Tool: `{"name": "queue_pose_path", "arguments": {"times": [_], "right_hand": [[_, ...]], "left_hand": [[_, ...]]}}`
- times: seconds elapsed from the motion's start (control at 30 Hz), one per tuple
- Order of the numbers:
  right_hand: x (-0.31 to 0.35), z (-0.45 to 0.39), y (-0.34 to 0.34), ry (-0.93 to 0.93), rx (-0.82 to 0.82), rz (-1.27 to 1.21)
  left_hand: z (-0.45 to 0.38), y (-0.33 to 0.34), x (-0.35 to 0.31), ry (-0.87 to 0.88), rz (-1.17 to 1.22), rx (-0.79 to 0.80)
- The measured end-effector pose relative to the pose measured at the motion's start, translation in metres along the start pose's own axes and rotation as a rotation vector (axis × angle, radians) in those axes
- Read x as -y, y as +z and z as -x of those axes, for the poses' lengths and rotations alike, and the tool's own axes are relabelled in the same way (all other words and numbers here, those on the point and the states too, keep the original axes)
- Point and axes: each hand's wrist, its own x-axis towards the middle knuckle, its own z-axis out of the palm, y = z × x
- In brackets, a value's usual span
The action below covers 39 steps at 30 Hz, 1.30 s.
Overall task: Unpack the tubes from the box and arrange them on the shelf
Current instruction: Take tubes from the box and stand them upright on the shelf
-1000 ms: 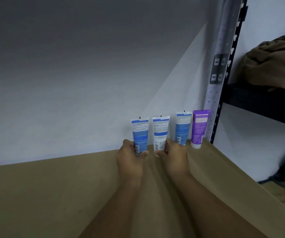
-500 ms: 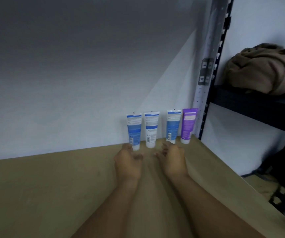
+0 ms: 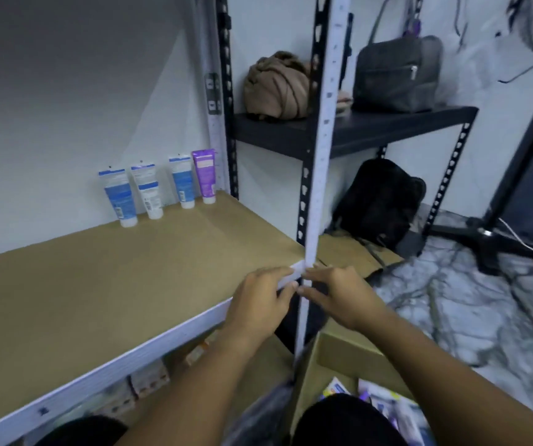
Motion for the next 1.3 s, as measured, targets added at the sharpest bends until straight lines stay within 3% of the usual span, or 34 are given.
{"name": "queue_pose_path", "arguments": {"times": [0.13, 0.3, 0.53, 0.8, 0.93, 1.07, 1.3], "right_hand": [[-0.067, 0.072, -0.012, 0.268, 0.046, 0.057], [-0.160, 0.134, 0.026, 0.555, 0.141, 0.115], [-0.260, 0.176, 0.130, 0.862, 0.312, 0.051], [-0.286, 0.184, 0.196, 0.926, 0.361, -0.058], [-0.288, 0.194, 0.212, 1.033, 0.451, -0.057], [-0.278, 0.196, 0.211, 0.969, 0.521, 0.050], [-0.274, 0.198, 0.207, 0.993, 0.304, -0.022]], "left_hand": [[0.025, 0.074, -0.035, 0.094, 0.110, 0.161], [0.047, 0.184, -0.018, -0.087, 0.093, 0.403], [0.068, 0.309, 0.045, -0.297, -0.056, 0.641], [0.081, 0.377, 0.089, -0.465, -0.139, 0.822], [0.089, 0.389, 0.095, -0.486, -0.149, 0.812], [0.083, 0.393, 0.087, -0.564, -0.132, 0.776], [0.076, 0.394, 0.098, -0.531, 0.032, 0.930]]}}
